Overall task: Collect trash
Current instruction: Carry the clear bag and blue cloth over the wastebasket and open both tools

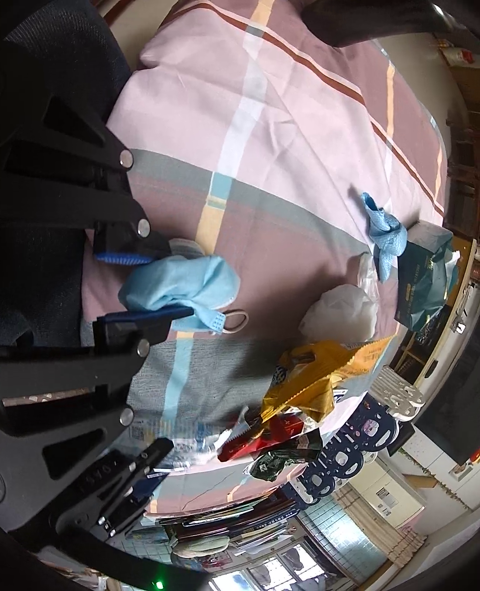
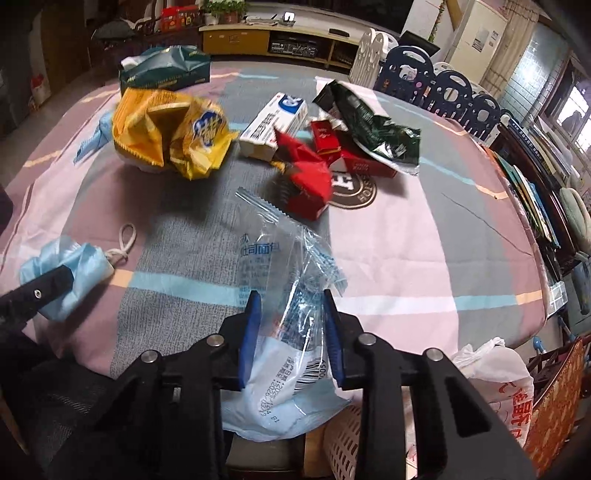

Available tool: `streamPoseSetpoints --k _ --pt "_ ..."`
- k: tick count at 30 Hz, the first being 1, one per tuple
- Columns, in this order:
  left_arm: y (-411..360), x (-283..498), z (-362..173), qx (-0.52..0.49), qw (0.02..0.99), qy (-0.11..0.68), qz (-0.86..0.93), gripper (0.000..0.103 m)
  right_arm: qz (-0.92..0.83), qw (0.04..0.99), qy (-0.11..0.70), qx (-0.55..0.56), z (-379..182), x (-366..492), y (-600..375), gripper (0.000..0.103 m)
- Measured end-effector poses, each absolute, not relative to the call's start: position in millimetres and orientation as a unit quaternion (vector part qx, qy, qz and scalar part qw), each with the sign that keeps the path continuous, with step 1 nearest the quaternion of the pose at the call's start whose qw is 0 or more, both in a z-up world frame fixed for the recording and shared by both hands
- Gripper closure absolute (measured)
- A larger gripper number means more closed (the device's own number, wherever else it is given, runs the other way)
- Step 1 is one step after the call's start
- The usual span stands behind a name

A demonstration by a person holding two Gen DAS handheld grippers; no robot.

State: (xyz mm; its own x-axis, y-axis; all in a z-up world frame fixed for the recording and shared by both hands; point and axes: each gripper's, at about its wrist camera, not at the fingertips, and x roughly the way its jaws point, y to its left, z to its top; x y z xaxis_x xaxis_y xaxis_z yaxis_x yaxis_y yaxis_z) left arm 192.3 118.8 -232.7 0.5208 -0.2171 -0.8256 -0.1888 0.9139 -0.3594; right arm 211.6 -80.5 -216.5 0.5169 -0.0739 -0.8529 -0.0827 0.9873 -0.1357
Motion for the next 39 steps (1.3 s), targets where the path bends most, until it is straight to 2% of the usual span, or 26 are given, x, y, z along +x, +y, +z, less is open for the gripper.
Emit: streamPoseSetpoints --k 14,27,33,39 --pt "119.7 184.0 -213.6 -0.197 0.872 0.448 -0.001 0.084 -0.014 0.894 0.447 -0.038 -166.0 198.8 -113.2 0.072" --pt "104.0 155.4 -150.8 -0.220 0.895 0.383 -0.056 0.084 -0.031 0.907 0.421 -0.013 -126.2 160.2 -183.7 0.072" --pt "60.9 139.3 -127.2 -0.208 0.894 0.380 -0.118 0.084 -0.039 0.913 0.406 -0.013 -107.4 119.6 -239.5 0.072" --pt "-15.6 117.5 -113.4 -0.146 0.889 0.391 -0.187 0.084 -0.045 0.882 0.468 -0.026 -148.0 82.0 -280.4 0.072"
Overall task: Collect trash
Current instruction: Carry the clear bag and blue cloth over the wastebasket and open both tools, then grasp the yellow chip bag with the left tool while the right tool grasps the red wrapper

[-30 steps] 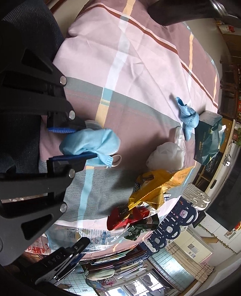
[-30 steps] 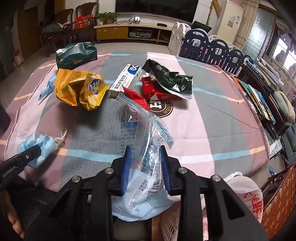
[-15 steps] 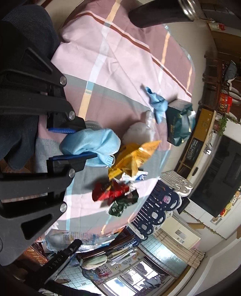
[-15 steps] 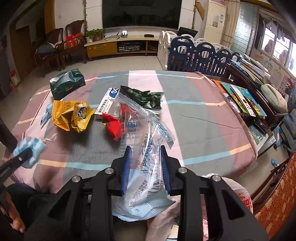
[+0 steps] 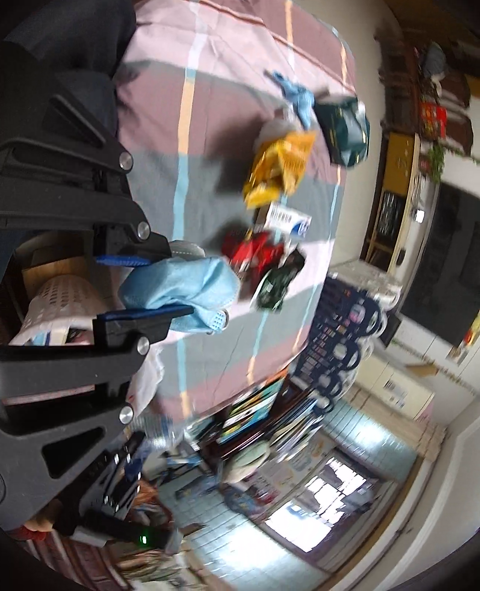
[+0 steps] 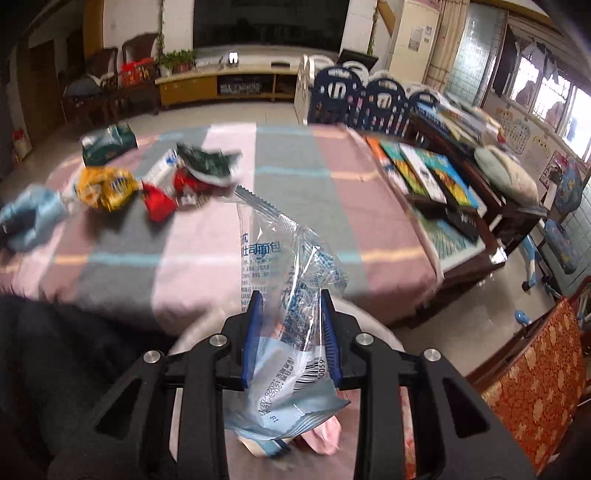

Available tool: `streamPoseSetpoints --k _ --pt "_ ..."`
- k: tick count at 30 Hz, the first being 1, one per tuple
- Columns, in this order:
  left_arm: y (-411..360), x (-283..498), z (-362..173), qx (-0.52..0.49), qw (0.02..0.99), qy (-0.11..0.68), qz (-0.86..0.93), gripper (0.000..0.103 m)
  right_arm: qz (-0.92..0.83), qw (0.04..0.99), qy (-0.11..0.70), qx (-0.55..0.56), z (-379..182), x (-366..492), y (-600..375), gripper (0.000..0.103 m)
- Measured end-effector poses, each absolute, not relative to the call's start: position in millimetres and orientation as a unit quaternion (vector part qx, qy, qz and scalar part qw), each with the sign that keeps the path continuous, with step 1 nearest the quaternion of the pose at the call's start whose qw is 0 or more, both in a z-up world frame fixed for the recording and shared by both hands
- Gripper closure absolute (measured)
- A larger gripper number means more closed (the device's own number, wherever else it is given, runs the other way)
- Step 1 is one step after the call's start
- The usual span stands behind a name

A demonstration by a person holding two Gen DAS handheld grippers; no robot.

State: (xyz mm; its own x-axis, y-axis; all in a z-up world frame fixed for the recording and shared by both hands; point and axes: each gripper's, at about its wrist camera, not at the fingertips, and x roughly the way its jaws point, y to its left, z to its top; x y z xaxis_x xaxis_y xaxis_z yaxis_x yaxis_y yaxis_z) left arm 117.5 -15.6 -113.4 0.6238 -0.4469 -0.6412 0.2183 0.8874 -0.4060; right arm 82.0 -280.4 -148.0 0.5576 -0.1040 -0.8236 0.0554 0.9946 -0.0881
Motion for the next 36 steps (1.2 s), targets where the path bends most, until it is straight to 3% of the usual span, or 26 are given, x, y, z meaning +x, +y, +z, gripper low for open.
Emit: streamPoseSetpoints --k 3,8,10,17,20,22,25,36 --pt "-59.9 103.8 -117.8 -0.104 0.878 0.408 -0.229 0.084 -0.050 0.842 0.536 -0.012 -186.6 70.2 -295.2 0.070" --pt "-119.2 82.5 -123.2 -0.037 0.860 0.420 -0.287 0.084 -0.104 0.826 0.552 0.054 -195.9 60.6 -329.1 0.035" --pt "-133.0 78.6 -127.1 -0.028 0.849 0.430 -0.306 0.084 -0.122 0.831 0.529 0.120 -181.2 56.6 -354.2 0.032" --pt "-180.9 73.7 -163.9 0.005 0.799 0.479 -0.365 0.084 -0.193 0.842 0.465 0.195 -147.8 47.0 -408.0 0.031" --pt "-189.9 69.8 -171.1 0.030 0.798 0.481 -0.363 0.078 -0.194 0.843 0.461 0.198 -146.6 44.6 -413.1 0.031" --pt "-189.5 68.9 -169.4 0.034 0.801 0.475 -0.363 0.059 -0.193 0.843 0.461 0.198 -148.7 45.8 -412.7 0.031" --pt "-181.7 70.5 -163.8 0.027 0.810 0.463 -0.358 0.046 -0.186 0.842 0.467 0.198 -153.7 48.9 -407.9 0.031" --pt "-137.0 100.7 -158.4 -0.006 0.847 0.449 -0.284 0.040 -0.177 0.850 0.466 0.168 -151.8 62.0 -384.1 0.031"
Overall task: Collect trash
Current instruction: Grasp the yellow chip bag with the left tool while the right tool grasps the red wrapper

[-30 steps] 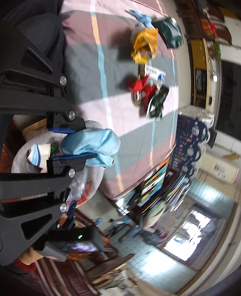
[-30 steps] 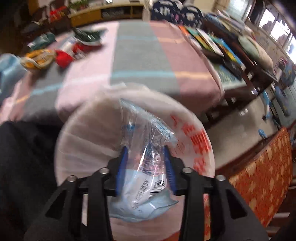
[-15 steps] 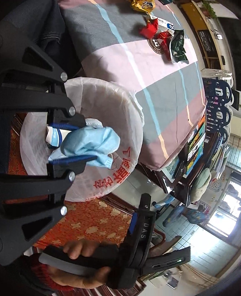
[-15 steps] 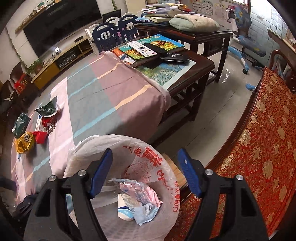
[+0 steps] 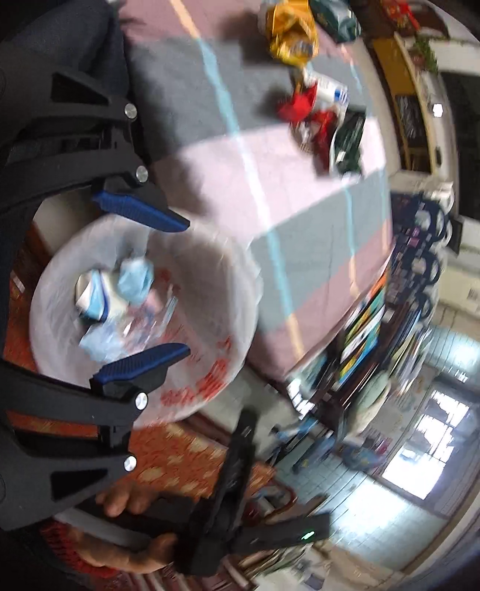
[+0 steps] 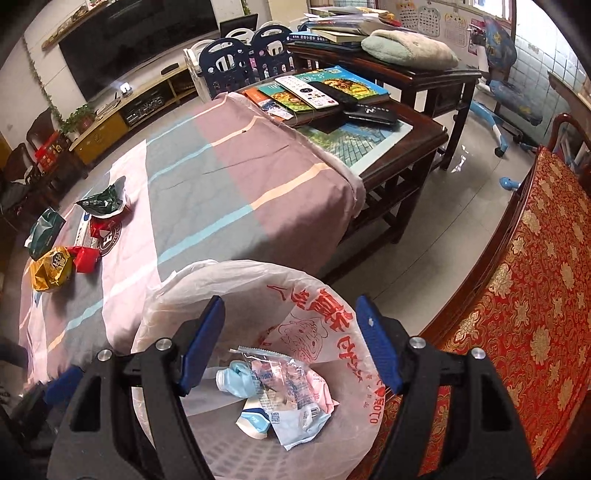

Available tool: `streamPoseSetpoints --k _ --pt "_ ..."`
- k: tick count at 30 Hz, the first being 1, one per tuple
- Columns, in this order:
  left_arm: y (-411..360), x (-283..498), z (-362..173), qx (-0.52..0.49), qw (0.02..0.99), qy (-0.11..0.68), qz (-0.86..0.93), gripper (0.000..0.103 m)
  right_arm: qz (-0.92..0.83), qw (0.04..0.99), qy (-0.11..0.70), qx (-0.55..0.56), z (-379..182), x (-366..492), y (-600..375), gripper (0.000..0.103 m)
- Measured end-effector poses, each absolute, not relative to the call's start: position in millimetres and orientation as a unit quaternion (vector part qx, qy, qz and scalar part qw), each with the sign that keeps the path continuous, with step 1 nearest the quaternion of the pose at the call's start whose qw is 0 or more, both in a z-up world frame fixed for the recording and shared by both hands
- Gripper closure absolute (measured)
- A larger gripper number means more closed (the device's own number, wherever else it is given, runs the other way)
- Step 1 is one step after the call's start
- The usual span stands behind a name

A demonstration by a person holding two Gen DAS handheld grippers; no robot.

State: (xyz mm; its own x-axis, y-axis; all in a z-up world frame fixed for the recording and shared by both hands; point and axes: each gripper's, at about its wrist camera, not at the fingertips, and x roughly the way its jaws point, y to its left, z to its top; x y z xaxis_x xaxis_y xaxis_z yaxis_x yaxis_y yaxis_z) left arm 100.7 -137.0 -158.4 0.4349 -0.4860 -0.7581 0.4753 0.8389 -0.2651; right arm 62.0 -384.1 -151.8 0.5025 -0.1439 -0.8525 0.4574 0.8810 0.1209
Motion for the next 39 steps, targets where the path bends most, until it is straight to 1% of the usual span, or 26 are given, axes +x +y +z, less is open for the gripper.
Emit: streamPoseSetpoints --k 4,7,8,9,10,11,13,17,18,20,22,23,24,25,27,32,36,39 --pt "-71.7 148.5 -156.1 -0.037 0.886 0.438 -0.149 0.040 -0.173 0.855 0.467 0.145 -150.4 73.7 -372.1 0.031" --pt "-5.9 198.3 -162.8 -0.109 0.885 0.448 -0.066 0.040 -0.165 0.854 0.473 0.139 -155.6 84.2 -361.7 0.031" --pt "10.2 211.8 -164.4 -0.130 0.882 0.451 -0.051 0.038 -0.161 0.854 0.476 0.138 -157.7 87.7 -358.4 0.031" --pt "29.3 228.0 -166.2 -0.154 0.877 0.454 -0.031 0.029 -0.158 0.853 0.478 0.136 -159.5 90.6 -354.8 0.031" --pt "44.9 242.1 -167.1 -0.173 0.874 0.453 -0.015 0.025 -0.154 0.854 0.480 0.132 -161.3 94.6 -349.5 0.031" --pt "57.7 253.1 -167.9 -0.188 0.873 0.449 -0.002 0.025 -0.151 0.855 0.481 0.126 -162.1 97.9 -345.1 0.031" --pt "78.4 275.7 -171.5 -0.207 0.869 0.449 0.019 0.019 -0.146 0.857 0.481 0.113 -163.3 104.0 -335.5 0.031" --pt "95.0 315.5 -192.5 -0.246 0.844 0.476 0.014 0.019 -0.130 0.861 0.483 0.090 -165.8 117.9 -313.1 0.031" --pt "97.7 322.1 -200.7 -0.265 0.835 0.483 0.007 0.020 -0.125 0.863 0.483 0.087 -166.3 121.2 -307.4 0.031" --pt "101.6 328.8 -212.7 -0.295 0.819 0.492 -0.009 0.034 -0.110 0.866 0.481 0.081 -166.4 130.2 -294.5 0.031" --pt "100.4 330.6 -221.3 -0.302 0.810 0.502 -0.024 0.067 -0.097 0.872 0.475 0.073 -166.1 141.0 -280.7 0.031" --pt "96.7 327.6 -223.4 -0.293 0.811 0.506 -0.028 0.072 -0.092 0.873 0.474 0.070 -166.1 147.1 -274.0 0.031" --pt "94.6 323.3 -223.9 -0.286 0.815 0.504 -0.034 0.081 -0.085 0.874 0.473 0.069 -166.7 153.8 -267.1 0.031" --pt "93.1 319.1 -223.8 -0.282 0.817 0.501 -0.039 0.085 -0.073 0.876 0.471 0.070 -167.7 162.9 -258.6 0.031" --pt "93.3 304.1 -222.0 -0.283 0.823 0.490 -0.048 0.087 -0.057 0.881 0.465 0.069 -169.9 177.4 -242.3 0.031" --pt "109.3 245.1 -213.4 -0.287 0.844 0.453 -0.031 0.087 -0.013 0.883 0.466 0.052 -178.4 221.2 -189.7 0.031" --pt "119.8 215.3 -216.0 -0.262 0.850 0.457 -0.012 0.087 0.011 0.888 0.457 0.048 -179.6 256.7 -154.6 0.031" --pt "125.0 208.5 -220.2 -0.272 0.848 0.454 -0.017 0.087 0.036 0.886 0.459 0.050 -184.1 281.8 -134.0 0.031"
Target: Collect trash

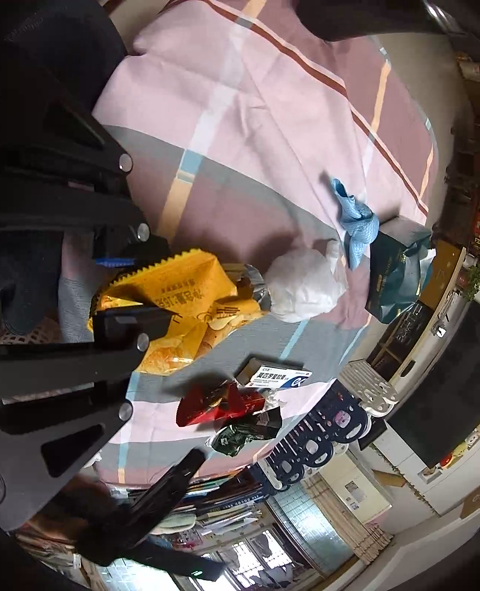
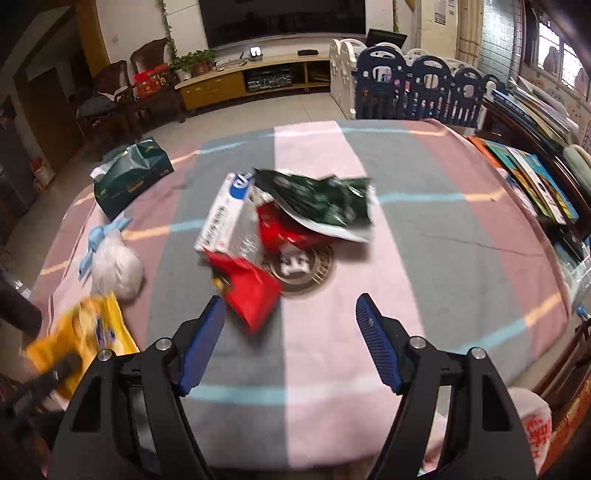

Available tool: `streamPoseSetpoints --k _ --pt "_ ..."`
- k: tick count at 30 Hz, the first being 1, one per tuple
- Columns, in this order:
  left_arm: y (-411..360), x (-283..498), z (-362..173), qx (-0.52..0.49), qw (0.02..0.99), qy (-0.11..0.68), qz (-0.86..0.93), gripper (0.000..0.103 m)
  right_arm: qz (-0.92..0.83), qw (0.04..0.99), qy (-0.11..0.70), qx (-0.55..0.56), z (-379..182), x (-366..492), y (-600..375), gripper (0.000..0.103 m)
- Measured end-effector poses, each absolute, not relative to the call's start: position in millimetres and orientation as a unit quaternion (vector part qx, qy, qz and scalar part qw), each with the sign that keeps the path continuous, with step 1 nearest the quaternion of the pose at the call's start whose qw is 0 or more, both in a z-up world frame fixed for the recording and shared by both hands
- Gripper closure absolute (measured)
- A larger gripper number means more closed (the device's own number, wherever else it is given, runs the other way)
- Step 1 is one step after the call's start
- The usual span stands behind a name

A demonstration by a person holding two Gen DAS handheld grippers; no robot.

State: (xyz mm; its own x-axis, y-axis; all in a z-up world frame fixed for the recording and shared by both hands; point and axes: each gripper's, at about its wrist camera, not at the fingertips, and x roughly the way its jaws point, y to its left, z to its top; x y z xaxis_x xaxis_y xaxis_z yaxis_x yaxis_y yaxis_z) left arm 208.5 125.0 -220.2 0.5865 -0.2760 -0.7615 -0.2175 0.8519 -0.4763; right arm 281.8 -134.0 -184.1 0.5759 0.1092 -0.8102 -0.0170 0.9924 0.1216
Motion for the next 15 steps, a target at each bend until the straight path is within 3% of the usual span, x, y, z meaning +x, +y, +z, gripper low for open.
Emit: streamPoseSetpoints --k 6,7,8,11,15 --pt "128.5 204.4 -223.0 -0.270 0.851 0.449 -0.026 0.087 0.023 0.858 0.511 -0.051 -221.5 309.1 -93.6 0.031" --pt "128.3 204.2 -222.6 -0.270 0.852 0.449 -0.027 0.087 0.022 0.856 0.515 -0.042 -224.7 311.5 -97.0 0.036" --pt "128.1 204.5 -222.7 -0.269 0.852 0.449 -0.028 0.087 0.028 0.853 0.521 -0.024 -226.6 313.2 -102.2 0.053" --pt "129.7 204.2 -223.5 -0.275 0.850 0.448 -0.029 0.087 0.072 0.823 0.557 0.090 -234.4 316.3 -122.9 0.079" --pt "133.0 203.7 -224.7 -0.282 0.848 0.447 -0.028 0.086 0.162 0.739 0.582 0.299 -249.5 306.9 -154.5 0.081"
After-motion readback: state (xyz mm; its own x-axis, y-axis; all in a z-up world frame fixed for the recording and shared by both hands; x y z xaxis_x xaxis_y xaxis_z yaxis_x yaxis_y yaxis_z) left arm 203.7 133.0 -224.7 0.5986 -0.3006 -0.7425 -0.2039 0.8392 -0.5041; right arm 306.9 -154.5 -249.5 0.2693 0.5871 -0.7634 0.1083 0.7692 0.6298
